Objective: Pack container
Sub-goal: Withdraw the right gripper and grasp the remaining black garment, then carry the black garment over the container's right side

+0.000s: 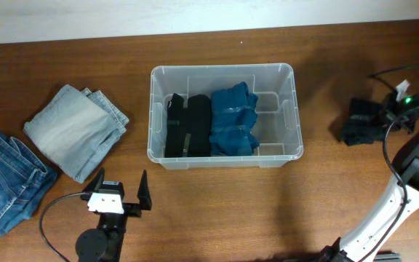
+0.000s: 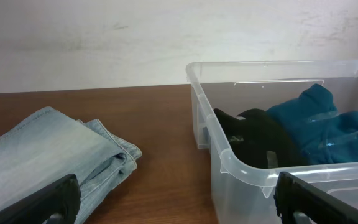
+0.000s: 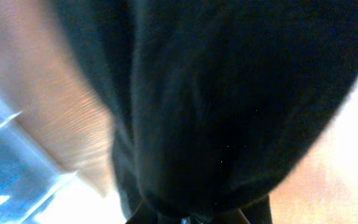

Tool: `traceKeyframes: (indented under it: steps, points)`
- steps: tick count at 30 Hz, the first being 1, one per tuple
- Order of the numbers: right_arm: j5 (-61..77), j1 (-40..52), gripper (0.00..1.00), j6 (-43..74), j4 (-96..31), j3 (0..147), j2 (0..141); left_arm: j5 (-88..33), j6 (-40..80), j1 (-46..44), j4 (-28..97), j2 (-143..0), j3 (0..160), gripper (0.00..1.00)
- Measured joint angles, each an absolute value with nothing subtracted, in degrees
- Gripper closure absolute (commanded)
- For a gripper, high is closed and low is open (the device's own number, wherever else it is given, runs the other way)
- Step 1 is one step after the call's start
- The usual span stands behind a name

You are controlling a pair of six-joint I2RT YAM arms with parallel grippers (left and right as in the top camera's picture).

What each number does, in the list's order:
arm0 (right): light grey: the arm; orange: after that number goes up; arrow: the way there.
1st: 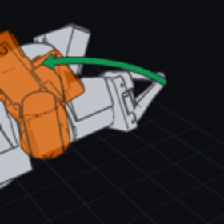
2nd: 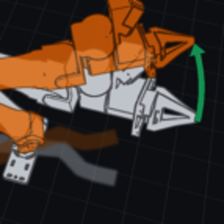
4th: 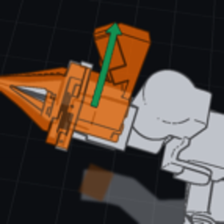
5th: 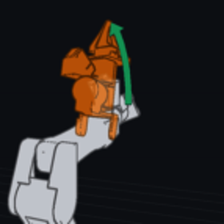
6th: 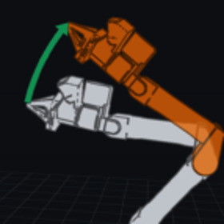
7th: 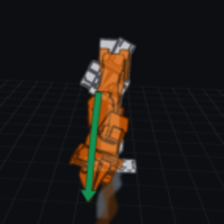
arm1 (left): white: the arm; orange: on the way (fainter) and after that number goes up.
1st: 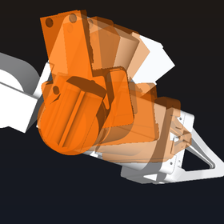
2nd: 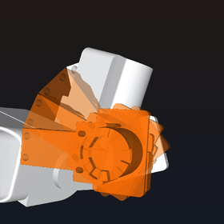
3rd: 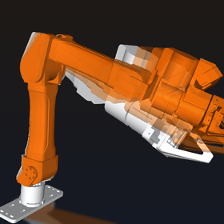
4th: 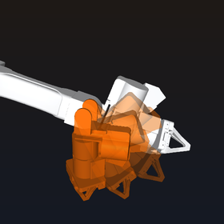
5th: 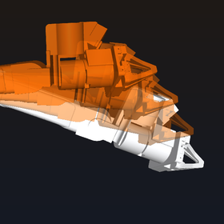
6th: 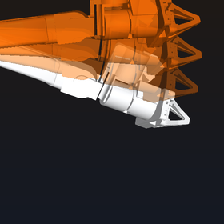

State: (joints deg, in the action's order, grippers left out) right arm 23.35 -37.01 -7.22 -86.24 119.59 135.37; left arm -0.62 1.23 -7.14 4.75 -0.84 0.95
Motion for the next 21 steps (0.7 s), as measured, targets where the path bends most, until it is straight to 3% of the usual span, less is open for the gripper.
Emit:
traceKeyframes:
  steps: [11,21]
  points:
    - [31.8,-32.0,0.91,-10.8,-94.8,124.0,110.7,-0.6,1.2,-7.1,4.8,-0.8,1.0,0.0]
    - [35.2,-13.0,0.92,-12.1,-96.9,124.3,100.1,-0.6,1.2,-7.1,4.8,-0.8,1.0,0.0]
